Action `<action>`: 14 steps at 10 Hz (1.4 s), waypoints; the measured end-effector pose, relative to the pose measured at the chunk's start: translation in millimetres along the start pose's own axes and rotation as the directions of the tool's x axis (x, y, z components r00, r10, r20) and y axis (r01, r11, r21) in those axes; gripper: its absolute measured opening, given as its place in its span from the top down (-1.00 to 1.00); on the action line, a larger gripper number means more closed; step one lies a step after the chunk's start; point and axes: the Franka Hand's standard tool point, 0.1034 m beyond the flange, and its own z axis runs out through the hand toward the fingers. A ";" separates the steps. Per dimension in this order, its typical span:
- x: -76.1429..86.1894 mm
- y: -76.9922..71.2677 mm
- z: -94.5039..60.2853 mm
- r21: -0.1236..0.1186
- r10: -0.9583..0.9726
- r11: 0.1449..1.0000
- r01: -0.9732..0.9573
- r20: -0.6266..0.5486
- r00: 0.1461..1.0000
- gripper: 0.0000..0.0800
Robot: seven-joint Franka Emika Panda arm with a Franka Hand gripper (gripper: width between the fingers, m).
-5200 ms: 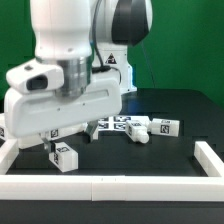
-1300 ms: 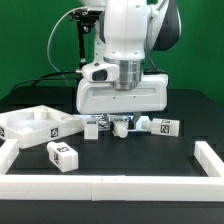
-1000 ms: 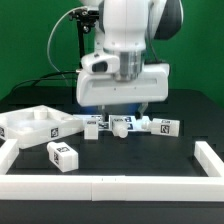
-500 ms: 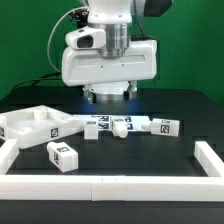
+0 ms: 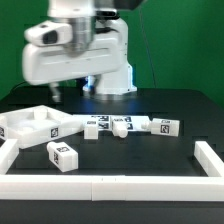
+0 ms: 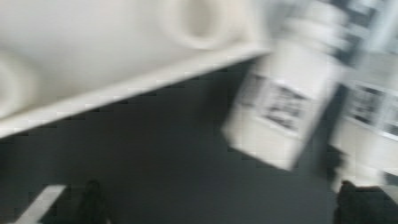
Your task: Assemble one leg
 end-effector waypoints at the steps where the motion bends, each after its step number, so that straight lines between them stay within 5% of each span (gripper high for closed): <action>1: -6.8 22.9 5.5 -0.009 -0.063 0.998 0.063 0.004 0.998 -0.62; 4: -7.2 23.6 7.8 -0.007 -0.044 0.999 0.044 0.007 0.999 -0.62; 5: -10.1 31.8 10.1 -0.027 -0.136 0.990 0.136 0.003 0.991 -0.62; 6: -25.1 54.9 18.0 -0.051 -0.211 0.976 0.211 0.012 0.977 -0.62; 9: -57.7 125.4 44.6 -0.051 -0.284 0.957 0.287 0.054 0.957 -0.62; 13: -52.3 118.9 44.1 -0.049 -0.259 0.964 0.261 0.047 0.965 -0.62; 14: -55.8 120.1 57.1 -0.046 -0.257 0.965 0.259 0.058 0.965 -0.62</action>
Offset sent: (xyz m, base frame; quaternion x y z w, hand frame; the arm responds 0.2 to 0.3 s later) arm 0.0000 0.0000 0.0000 0.0000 0.0000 0.0000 1.0000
